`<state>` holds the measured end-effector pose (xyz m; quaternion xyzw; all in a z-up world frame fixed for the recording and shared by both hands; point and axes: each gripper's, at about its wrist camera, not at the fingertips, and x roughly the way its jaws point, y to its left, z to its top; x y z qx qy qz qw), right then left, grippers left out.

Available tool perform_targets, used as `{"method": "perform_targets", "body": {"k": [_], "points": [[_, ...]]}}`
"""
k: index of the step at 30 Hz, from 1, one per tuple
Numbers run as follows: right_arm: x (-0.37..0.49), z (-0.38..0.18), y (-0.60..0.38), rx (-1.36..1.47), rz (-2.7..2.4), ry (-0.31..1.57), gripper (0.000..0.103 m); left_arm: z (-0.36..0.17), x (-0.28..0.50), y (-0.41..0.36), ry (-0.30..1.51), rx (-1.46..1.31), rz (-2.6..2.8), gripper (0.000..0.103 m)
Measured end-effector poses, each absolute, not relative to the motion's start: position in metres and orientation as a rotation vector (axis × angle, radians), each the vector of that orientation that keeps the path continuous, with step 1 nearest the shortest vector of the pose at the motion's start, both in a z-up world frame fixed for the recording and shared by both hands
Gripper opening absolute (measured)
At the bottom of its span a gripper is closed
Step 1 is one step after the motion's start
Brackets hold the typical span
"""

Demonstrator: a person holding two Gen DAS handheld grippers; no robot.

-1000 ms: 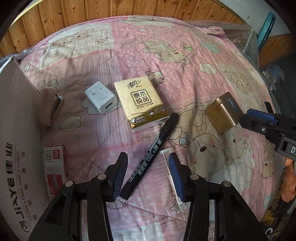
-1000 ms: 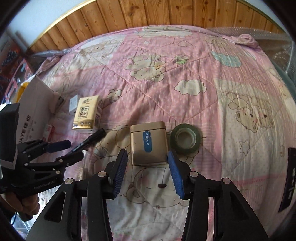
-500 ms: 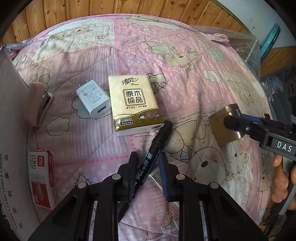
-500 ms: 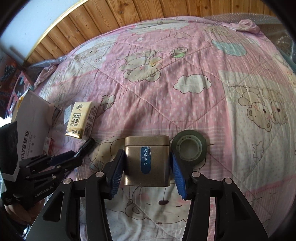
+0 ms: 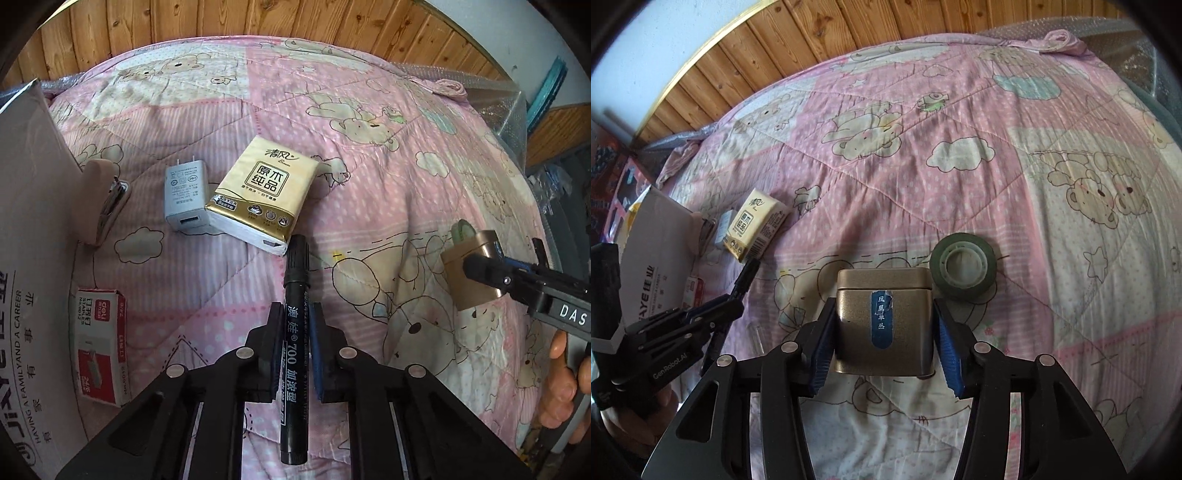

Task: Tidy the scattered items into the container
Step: 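Carry the marker in left tool while right tool carries the gold tin over the box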

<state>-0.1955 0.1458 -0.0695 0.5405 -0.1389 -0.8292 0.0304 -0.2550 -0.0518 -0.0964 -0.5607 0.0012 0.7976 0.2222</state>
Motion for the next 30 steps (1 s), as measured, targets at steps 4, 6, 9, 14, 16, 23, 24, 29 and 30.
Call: {"method": "perform_targets", "body": {"k": [4, 6, 9, 14, 16, 23, 24, 29, 30], "points": [[-0.182, -0.06, 0.15, 1.667, -2.577, -0.494, 0.052, -0.083, -0.251, -0.059, -0.062, -1.55, 2.202, 0.014], [-0.177, -0.055, 0.148, 1.665, -2.582, -0.511, 0.052, -0.075, -0.248, -0.061, -0.073, -1.547, 2.206, 0.014], [-0.167, -0.047, 0.144, 1.66, -2.585, -0.524, 0.052, -0.062, -0.242, -0.065, -0.086, -1.533, 2.212, 0.014], [-0.156, -0.039, 0.132, 1.652, -2.573, -0.541, 0.052, -0.047, -0.232, -0.071, -0.094, -1.527, 2.218, 0.014], [-0.153, -0.036, 0.129, 1.65, -2.568, -0.558, 0.052, -0.041, -0.229, -0.074, -0.096, -1.52, 2.224, 0.014], [-0.144, -0.026, 0.109, 1.634, -2.55, -0.548, 0.052, -0.025, -0.218, -0.091, -0.093, -1.542, 2.264, 0.014], [-0.143, -0.024, 0.106, 1.632, -2.548, -0.539, 0.052, -0.024, -0.217, -0.093, -0.092, -1.546, 2.269, 0.014], [-0.141, -0.016, 0.089, 1.616, -2.535, -0.512, 0.052, -0.011, -0.211, -0.108, -0.107, -1.542, 2.3, 0.014], [-0.14, -0.014, 0.086, 1.61, -2.532, -0.508, 0.052, -0.008, -0.21, -0.111, -0.11, -1.54, 2.308, 0.014]]}}
